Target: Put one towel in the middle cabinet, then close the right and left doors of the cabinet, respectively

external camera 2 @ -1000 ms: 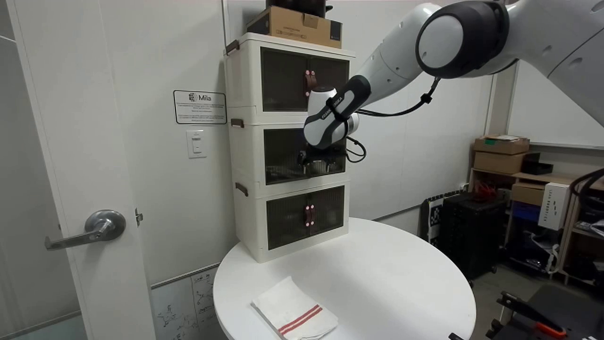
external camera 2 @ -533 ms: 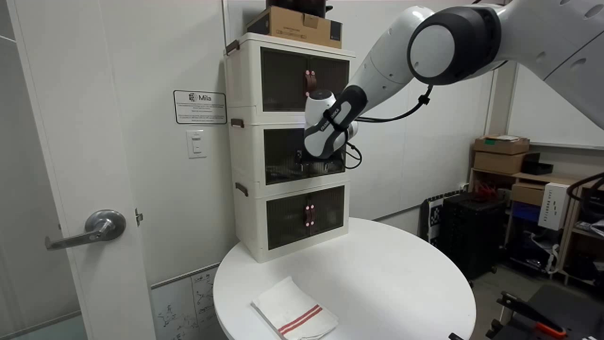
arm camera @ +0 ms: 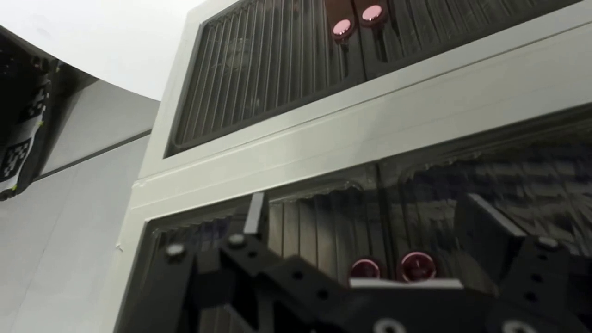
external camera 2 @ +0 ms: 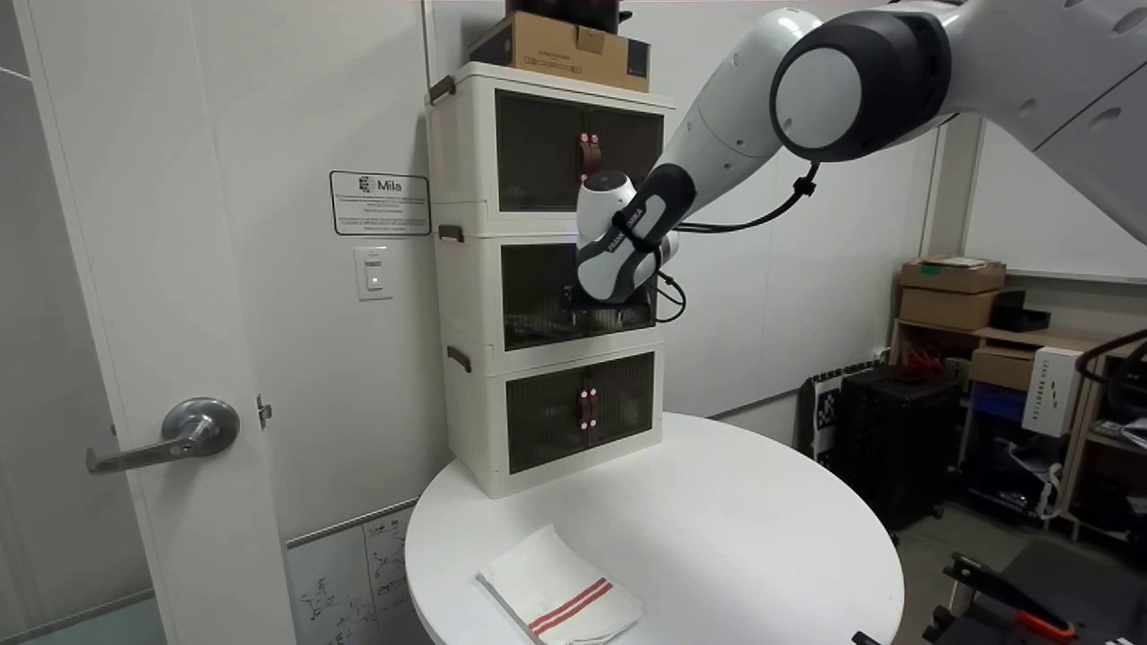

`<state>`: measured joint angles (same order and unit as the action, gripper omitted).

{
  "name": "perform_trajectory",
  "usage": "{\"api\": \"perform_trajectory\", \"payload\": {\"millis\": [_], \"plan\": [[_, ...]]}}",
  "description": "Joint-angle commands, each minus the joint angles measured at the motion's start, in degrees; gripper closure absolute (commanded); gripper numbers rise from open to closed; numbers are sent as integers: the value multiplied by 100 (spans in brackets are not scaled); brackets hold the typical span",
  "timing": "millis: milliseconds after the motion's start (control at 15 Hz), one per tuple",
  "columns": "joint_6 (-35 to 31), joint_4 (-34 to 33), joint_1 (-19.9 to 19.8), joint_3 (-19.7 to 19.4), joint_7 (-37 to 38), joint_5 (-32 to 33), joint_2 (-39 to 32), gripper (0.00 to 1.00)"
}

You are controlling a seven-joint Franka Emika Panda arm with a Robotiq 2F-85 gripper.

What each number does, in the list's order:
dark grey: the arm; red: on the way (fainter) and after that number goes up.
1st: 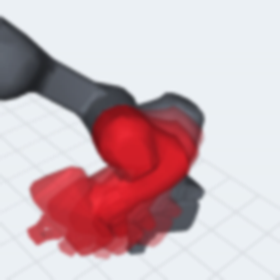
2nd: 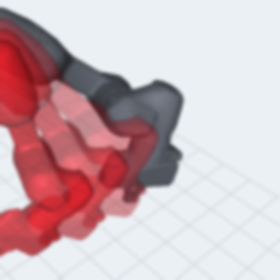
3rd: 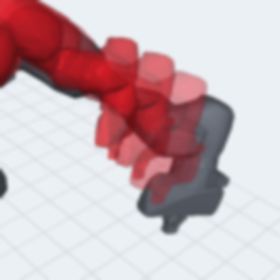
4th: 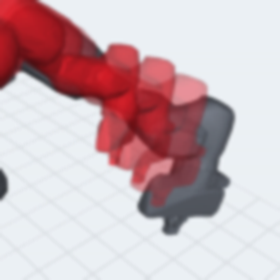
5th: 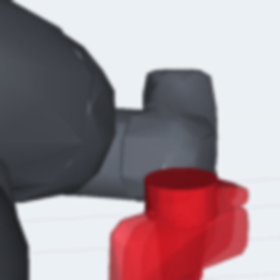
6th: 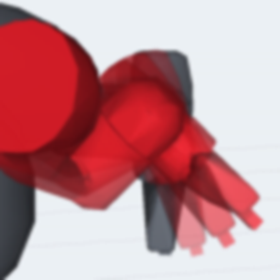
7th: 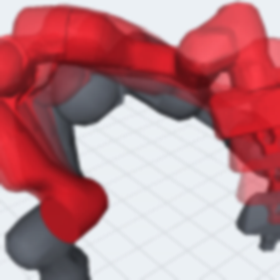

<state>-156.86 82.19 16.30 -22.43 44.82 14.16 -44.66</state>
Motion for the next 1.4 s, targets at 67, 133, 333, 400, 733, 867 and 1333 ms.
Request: {"api": "perform_trajectory", "payload": {"millis": [67,133,333,400,733,867,1333], "plan": [[1009,336,-428,598,-955,-153,767,0],[1277,368,-542,733,-1237,-166,909,0],[1844,558,-1096,1350,-2484,-535,1461,0],[1950,590,-1270,1536,-2846,-744,1601,0],[2940,684,-1985,2313,-4344,-2035,2138,0],[3507,775,-2098,2436,-4800,-2340,2306,0],[4797,1455,-1639,2101,-4405,-675,3119,0]]}}
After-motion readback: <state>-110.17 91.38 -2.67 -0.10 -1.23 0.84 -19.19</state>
